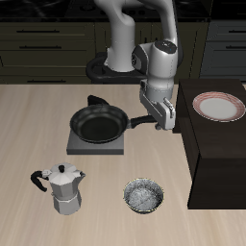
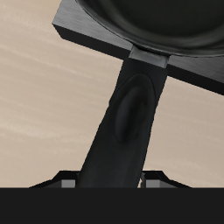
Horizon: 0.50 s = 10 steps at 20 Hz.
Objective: Place the frypan on the top layer of the shelf and place the moka pot on the stove
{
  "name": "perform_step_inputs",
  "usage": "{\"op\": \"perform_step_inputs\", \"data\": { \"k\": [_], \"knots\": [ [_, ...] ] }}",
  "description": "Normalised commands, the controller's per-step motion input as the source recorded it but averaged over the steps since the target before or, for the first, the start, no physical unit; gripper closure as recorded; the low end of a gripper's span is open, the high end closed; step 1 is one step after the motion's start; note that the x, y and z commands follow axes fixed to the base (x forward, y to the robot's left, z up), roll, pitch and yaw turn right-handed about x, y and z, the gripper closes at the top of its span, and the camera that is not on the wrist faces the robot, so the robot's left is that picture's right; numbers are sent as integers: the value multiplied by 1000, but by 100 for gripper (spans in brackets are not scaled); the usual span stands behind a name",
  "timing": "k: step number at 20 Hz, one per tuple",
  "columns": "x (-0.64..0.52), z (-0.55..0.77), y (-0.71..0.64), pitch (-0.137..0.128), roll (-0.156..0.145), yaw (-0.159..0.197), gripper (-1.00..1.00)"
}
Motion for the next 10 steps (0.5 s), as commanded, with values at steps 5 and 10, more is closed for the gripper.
{"op": "perform_step_inputs", "data": {
  "k": [5,10],
  "knots": [
    [-104,179,-82,-66,51,5,100],
    [-33,139,-90,-56,20,17,100]
  ]
}}
